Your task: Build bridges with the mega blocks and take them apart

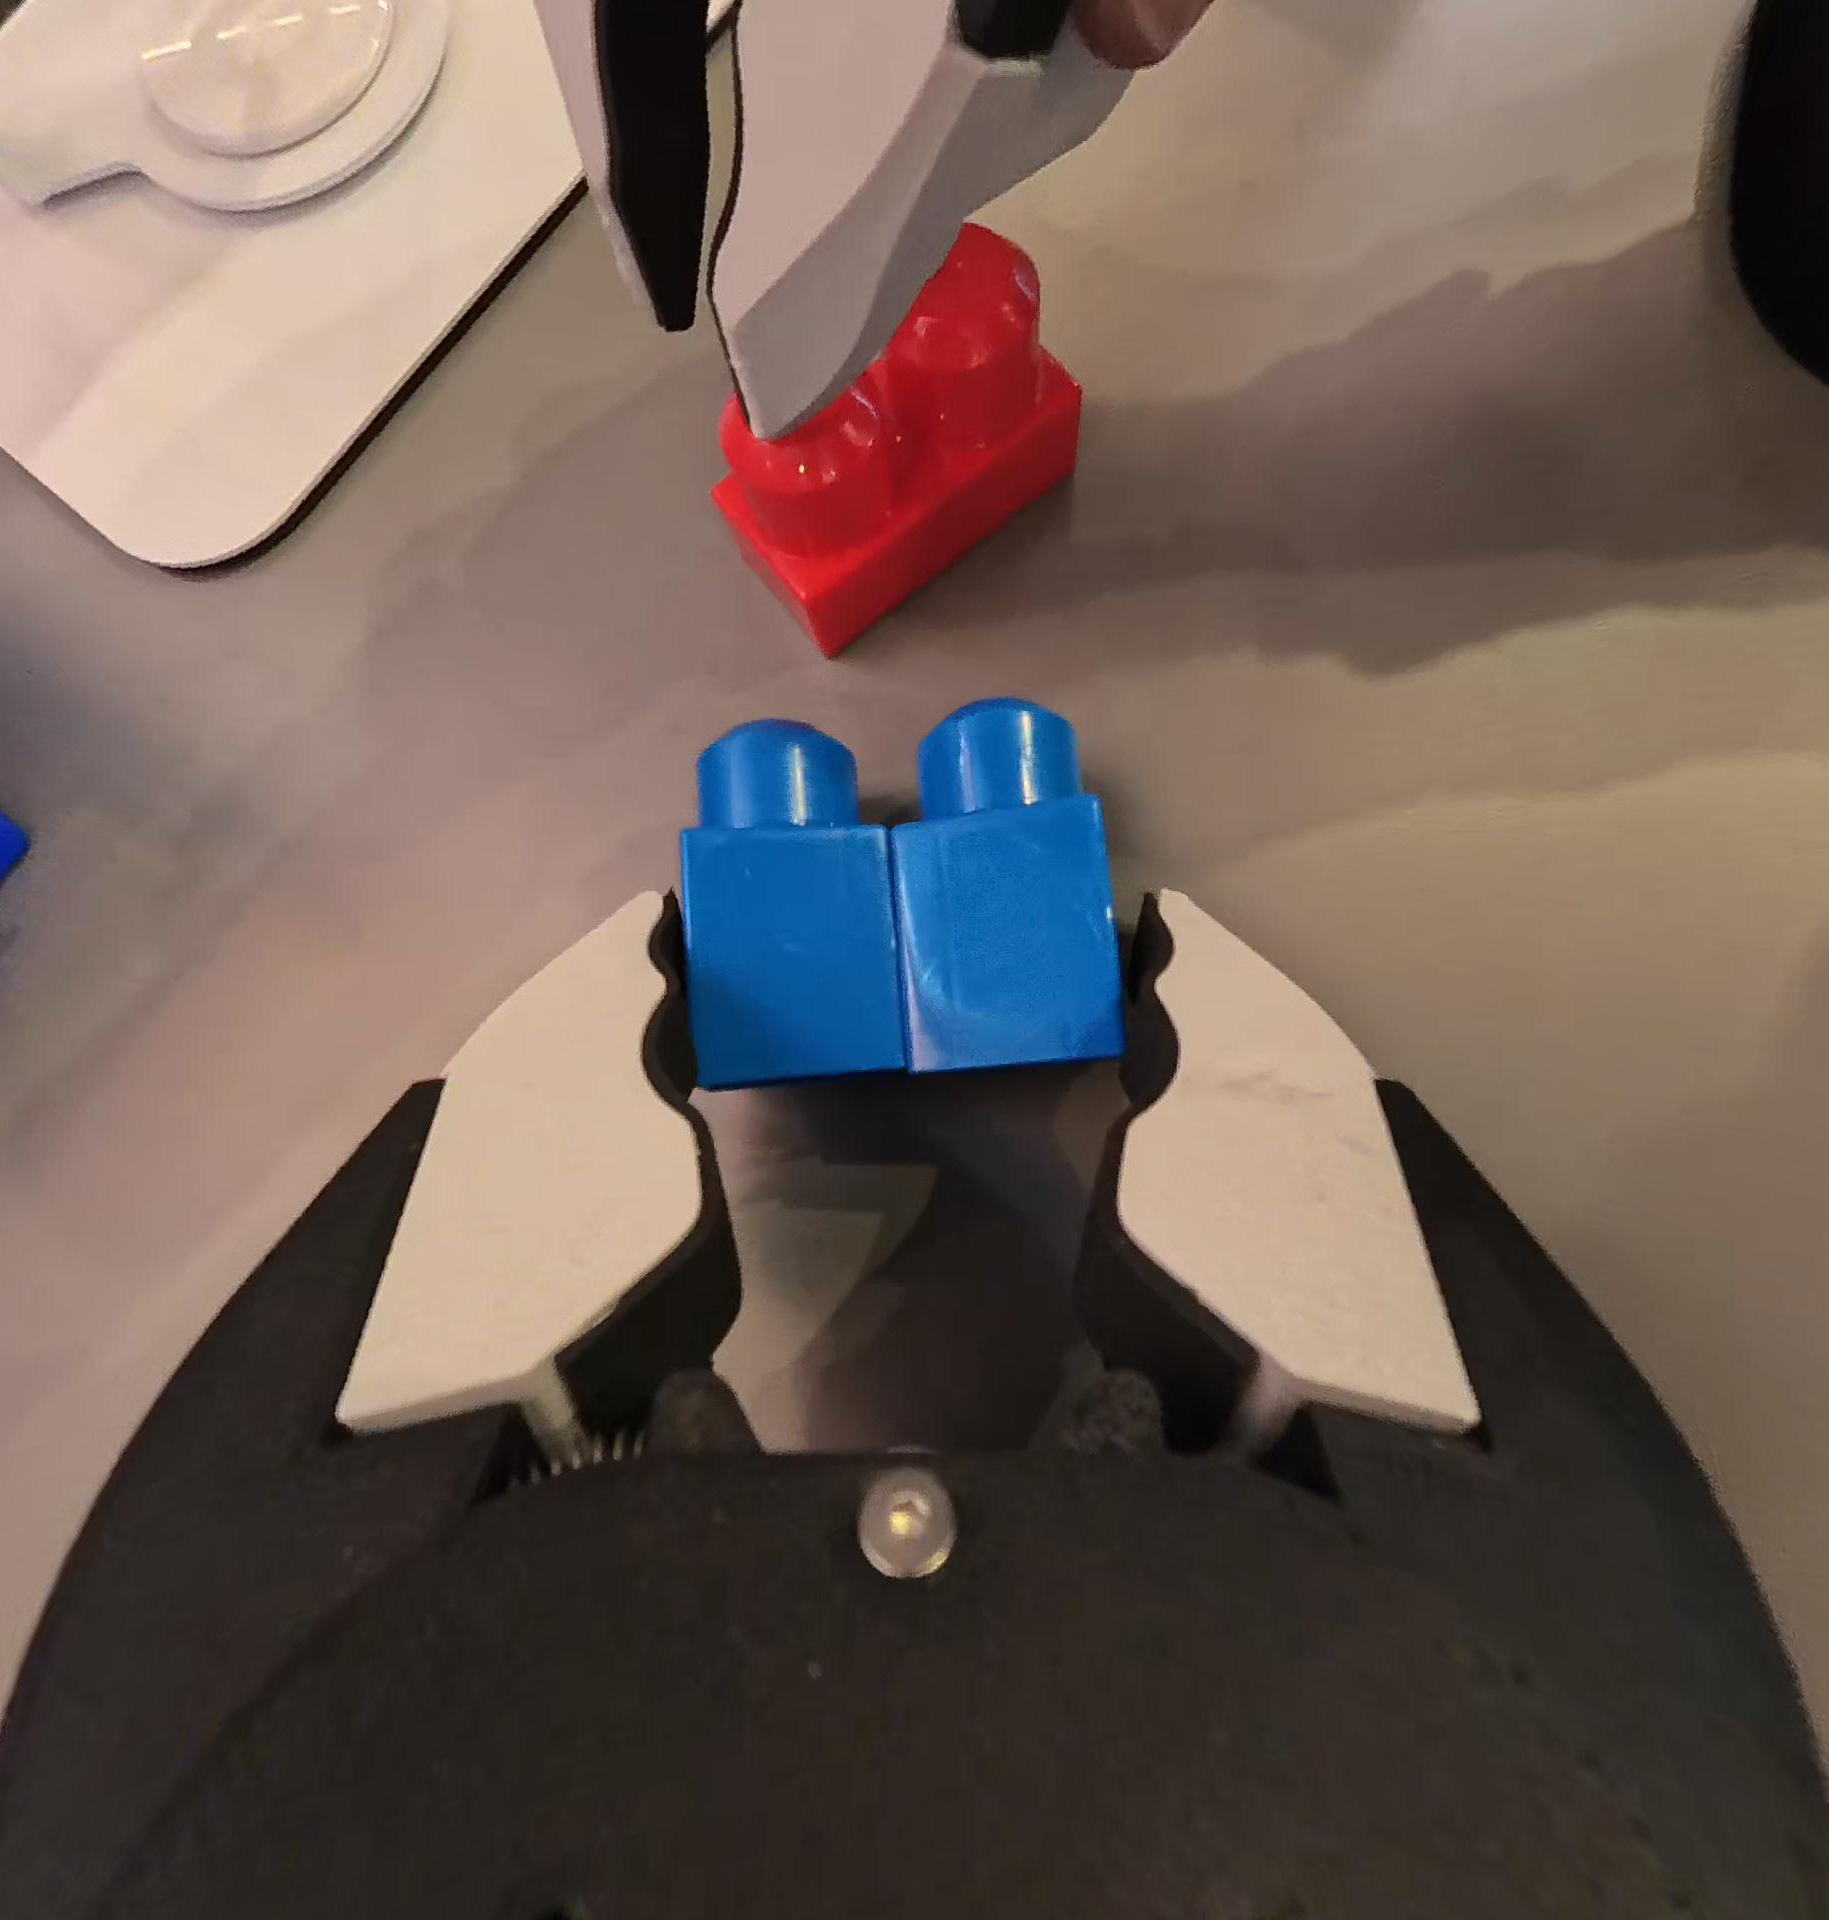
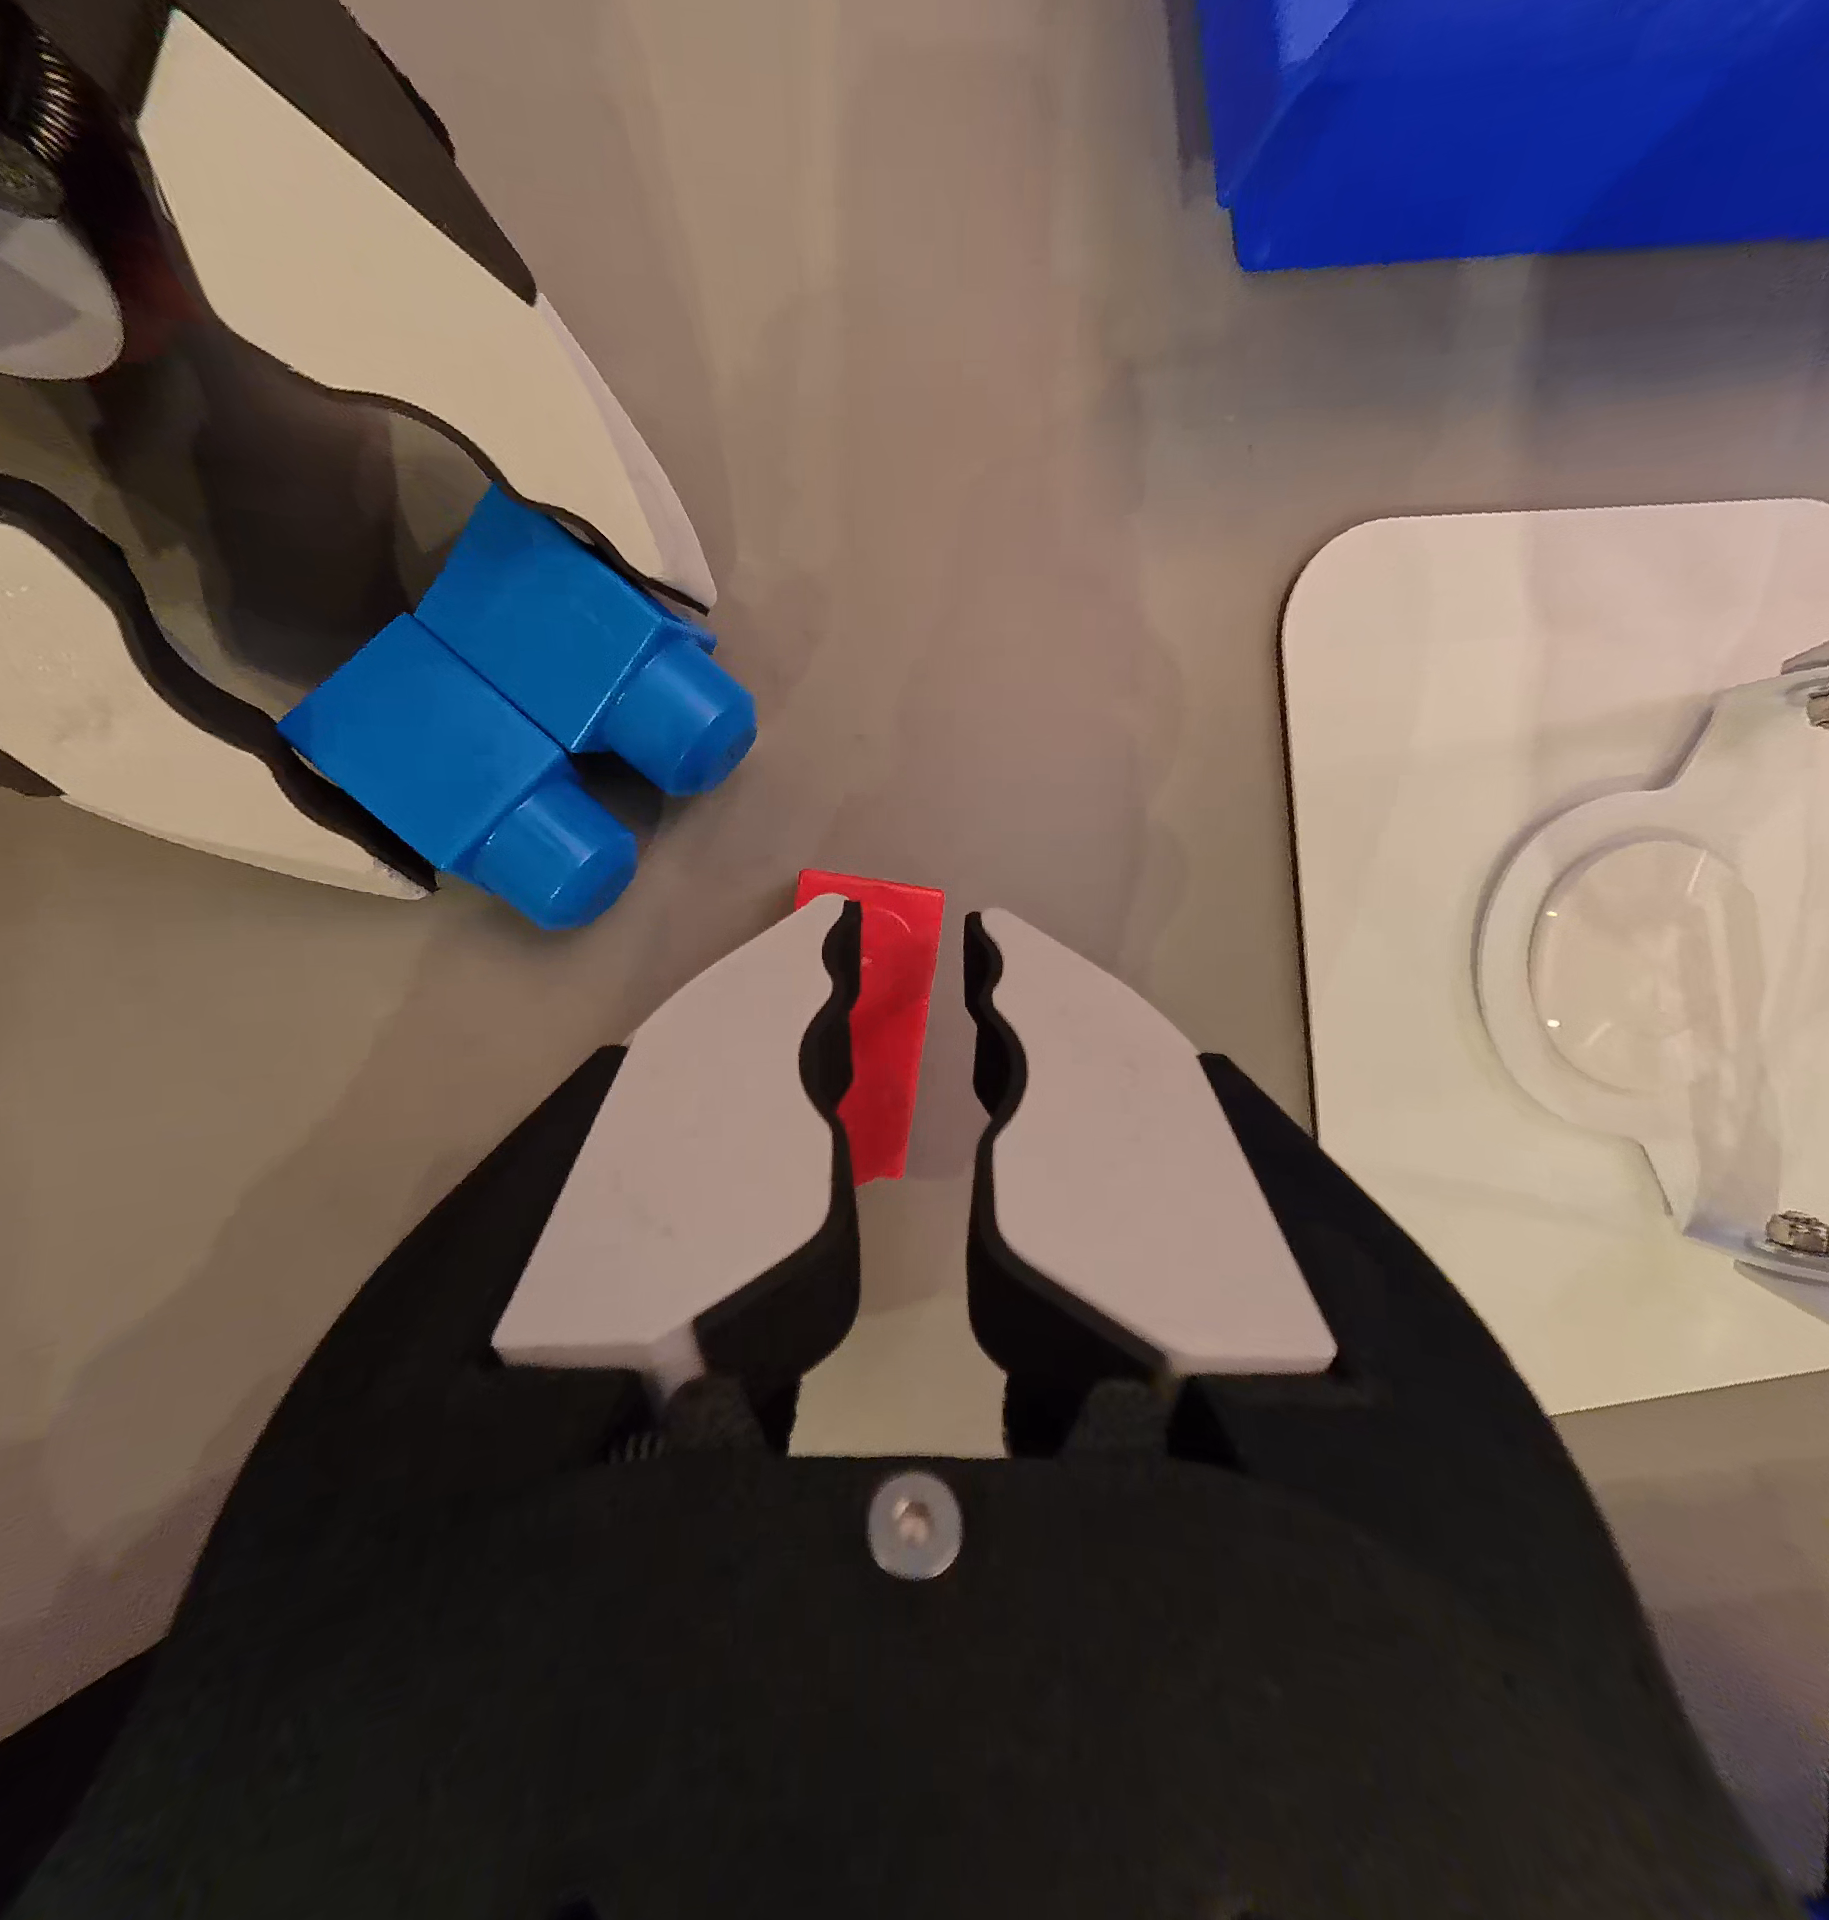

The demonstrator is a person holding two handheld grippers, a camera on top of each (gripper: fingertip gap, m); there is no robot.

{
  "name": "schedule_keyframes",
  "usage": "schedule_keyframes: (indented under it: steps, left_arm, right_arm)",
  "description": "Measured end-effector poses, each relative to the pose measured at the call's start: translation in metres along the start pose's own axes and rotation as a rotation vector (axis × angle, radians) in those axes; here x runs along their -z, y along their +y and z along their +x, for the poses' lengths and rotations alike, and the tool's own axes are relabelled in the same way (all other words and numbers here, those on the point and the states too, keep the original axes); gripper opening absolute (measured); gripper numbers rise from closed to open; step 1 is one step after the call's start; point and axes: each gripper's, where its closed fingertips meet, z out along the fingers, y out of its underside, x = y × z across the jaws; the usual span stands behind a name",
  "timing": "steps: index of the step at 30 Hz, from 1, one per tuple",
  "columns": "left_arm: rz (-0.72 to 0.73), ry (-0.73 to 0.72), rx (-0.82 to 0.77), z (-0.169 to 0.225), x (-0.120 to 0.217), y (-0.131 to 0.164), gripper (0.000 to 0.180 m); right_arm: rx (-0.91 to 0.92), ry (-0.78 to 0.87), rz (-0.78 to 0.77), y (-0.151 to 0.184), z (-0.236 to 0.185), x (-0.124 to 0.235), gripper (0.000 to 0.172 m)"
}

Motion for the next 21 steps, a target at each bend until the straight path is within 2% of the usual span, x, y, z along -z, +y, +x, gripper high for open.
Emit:
schedule_keyframes:
  steps: [5, 21]
  left_arm:
    - [-0.014, 0.085, 0.074, 0.003, -0.007, 0.005, 0.090]
    - [-0.009, 0.089, 0.009, 0.005, -0.004, 0.004, 0.084]
  right_arm:
    - [-0.002, 0.000, 0.005, 0.000, -0.001, 0.000, 0.019]
    - [0.013, -0.011, 0.012, 0.000, -0.010, -0.002, 0.018]
